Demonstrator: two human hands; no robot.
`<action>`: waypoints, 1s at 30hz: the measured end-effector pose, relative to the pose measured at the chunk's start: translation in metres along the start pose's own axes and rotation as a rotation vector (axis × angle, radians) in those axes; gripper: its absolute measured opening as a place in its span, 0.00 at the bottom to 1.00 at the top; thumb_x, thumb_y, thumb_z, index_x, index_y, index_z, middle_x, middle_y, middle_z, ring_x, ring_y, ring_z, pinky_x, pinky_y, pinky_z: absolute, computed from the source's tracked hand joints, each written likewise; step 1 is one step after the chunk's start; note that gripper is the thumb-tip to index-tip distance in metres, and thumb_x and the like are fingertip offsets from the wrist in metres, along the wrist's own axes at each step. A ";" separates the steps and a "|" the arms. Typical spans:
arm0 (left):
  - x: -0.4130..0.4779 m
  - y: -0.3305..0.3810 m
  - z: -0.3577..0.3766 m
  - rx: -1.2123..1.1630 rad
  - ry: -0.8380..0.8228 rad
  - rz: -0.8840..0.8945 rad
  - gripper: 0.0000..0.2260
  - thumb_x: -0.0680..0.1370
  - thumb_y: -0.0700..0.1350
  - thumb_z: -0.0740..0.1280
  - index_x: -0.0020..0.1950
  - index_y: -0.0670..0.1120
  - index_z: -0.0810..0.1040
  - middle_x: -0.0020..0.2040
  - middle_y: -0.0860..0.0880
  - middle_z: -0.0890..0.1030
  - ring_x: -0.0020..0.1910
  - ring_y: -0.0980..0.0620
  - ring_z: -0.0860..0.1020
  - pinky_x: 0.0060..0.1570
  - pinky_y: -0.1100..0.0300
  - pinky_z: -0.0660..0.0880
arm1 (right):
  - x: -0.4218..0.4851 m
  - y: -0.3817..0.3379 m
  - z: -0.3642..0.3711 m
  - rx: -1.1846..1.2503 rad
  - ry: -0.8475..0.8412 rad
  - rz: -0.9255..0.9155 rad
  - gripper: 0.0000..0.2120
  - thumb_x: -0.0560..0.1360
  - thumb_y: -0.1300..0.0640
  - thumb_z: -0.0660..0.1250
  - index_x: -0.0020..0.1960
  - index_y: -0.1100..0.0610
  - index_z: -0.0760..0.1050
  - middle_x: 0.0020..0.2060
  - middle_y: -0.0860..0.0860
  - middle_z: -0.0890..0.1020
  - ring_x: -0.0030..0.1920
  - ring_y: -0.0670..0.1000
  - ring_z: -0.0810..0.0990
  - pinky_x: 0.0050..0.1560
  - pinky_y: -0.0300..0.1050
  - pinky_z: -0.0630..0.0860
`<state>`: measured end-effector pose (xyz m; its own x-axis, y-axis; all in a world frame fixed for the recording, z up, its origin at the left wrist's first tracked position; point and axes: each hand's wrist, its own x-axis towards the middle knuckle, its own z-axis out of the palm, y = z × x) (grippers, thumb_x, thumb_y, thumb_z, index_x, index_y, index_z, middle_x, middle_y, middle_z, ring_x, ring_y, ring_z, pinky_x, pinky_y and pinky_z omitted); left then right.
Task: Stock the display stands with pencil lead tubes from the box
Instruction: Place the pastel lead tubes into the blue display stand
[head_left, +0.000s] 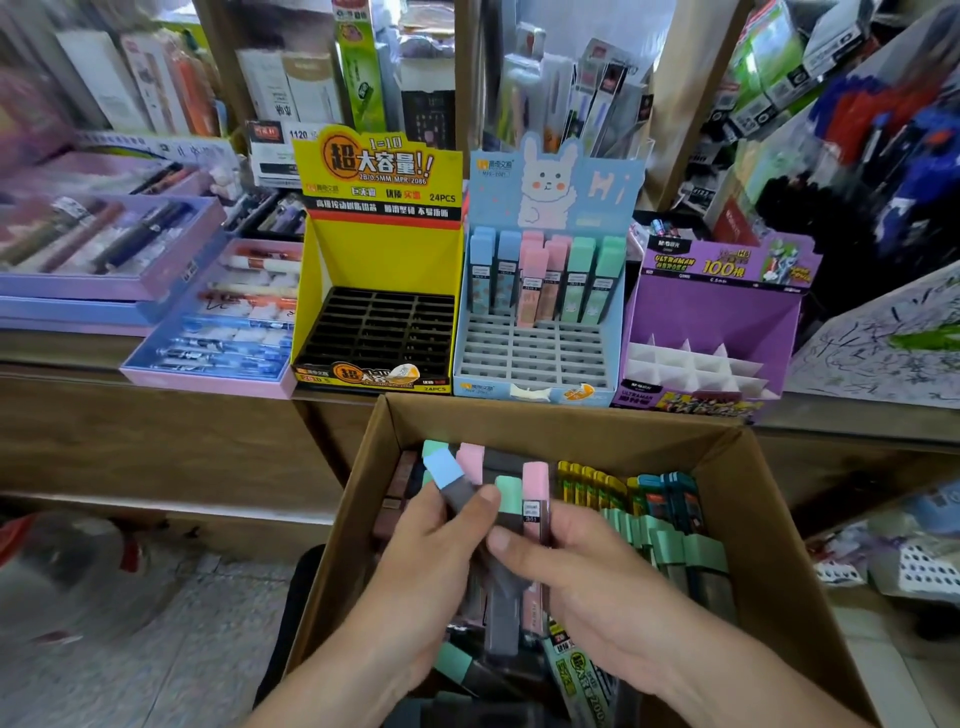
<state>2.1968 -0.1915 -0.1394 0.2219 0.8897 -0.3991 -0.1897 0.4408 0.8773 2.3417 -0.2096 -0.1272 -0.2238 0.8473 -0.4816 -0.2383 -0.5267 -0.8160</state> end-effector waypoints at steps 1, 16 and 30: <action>0.001 0.001 -0.001 -0.017 -0.003 -0.005 0.09 0.83 0.47 0.64 0.56 0.53 0.84 0.54 0.47 0.87 0.54 0.48 0.86 0.49 0.56 0.83 | 0.001 -0.001 -0.001 0.065 -0.008 0.019 0.12 0.81 0.66 0.66 0.62 0.58 0.82 0.55 0.57 0.87 0.57 0.54 0.86 0.59 0.49 0.82; 0.001 -0.001 0.000 0.050 -0.109 -0.001 0.13 0.84 0.40 0.63 0.66 0.52 0.75 0.56 0.46 0.86 0.54 0.45 0.86 0.50 0.45 0.84 | 0.011 -0.003 -0.015 -0.158 0.111 -0.110 0.15 0.84 0.60 0.63 0.58 0.44 0.83 0.55 0.52 0.87 0.56 0.57 0.86 0.49 0.56 0.83; 0.007 0.038 -0.031 0.097 -0.015 0.122 0.07 0.82 0.37 0.66 0.59 0.41 0.78 0.48 0.36 0.84 0.37 0.48 0.84 0.33 0.60 0.80 | 0.017 -0.051 -0.030 -0.351 0.122 -0.303 0.11 0.86 0.52 0.57 0.63 0.56 0.72 0.52 0.48 0.88 0.55 0.48 0.86 0.59 0.47 0.81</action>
<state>2.1613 -0.1652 -0.1175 0.2170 0.9338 -0.2844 -0.1229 0.3151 0.9411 2.3788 -0.1667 -0.1034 -0.0764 0.9720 -0.2221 0.0628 -0.2176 -0.9740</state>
